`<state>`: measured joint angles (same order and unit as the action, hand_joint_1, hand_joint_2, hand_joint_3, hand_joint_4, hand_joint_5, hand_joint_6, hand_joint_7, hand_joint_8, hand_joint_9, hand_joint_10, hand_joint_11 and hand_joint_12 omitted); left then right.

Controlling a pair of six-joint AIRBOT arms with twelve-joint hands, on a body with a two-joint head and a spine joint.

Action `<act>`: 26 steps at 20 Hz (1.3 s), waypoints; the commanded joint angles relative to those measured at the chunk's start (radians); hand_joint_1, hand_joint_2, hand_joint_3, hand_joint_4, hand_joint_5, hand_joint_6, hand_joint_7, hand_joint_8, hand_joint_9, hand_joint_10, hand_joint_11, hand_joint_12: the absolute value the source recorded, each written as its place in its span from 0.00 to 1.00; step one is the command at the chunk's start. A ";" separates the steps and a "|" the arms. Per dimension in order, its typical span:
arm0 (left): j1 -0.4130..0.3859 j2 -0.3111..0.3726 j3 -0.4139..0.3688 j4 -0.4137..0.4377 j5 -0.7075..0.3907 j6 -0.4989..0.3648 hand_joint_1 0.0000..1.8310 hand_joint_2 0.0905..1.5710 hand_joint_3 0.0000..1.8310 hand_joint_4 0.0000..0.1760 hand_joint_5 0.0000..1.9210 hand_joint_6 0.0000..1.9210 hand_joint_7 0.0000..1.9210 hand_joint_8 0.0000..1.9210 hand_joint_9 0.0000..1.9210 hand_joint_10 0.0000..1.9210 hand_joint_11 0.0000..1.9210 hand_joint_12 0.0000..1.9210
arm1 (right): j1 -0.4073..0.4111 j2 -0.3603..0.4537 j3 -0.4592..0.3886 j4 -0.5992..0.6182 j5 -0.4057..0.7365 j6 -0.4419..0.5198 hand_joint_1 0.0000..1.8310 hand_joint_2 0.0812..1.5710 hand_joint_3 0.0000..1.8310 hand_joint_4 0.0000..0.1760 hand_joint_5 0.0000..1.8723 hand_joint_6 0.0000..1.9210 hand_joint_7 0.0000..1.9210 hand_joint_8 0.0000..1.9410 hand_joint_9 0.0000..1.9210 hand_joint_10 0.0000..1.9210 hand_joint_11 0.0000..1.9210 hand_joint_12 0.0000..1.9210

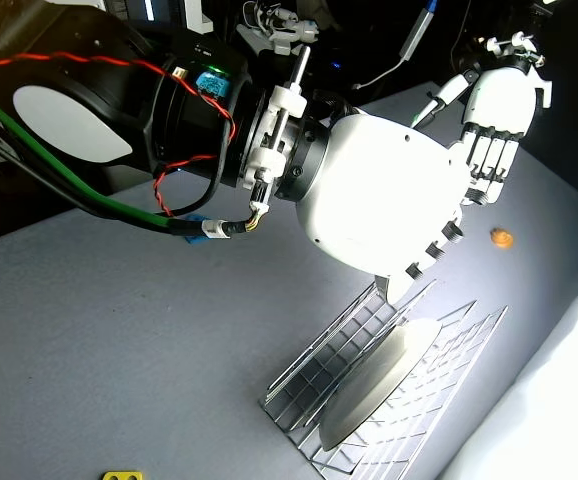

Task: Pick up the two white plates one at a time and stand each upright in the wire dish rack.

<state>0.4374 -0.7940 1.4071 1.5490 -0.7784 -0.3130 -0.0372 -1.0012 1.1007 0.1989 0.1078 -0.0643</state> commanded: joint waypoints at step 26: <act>-0.010 -0.003 0.001 -0.057 -0.014 -0.001 0.00 0.66 0.00 0.00 0.00 0.00 0.00 0.00 0.00 0.00 0.00 0.00 | -0.026 -0.032 0.129 0.076 0.024 0.048 0.75 0.68 0.00 0.00 0.52 0.54 0.53 0.45 0.47 0.58 0.41 0.59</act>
<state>0.4374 -0.8021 1.4071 1.5520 -0.7780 -0.3130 -0.0731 -1.0389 1.2282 0.2478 -0.0059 -0.0456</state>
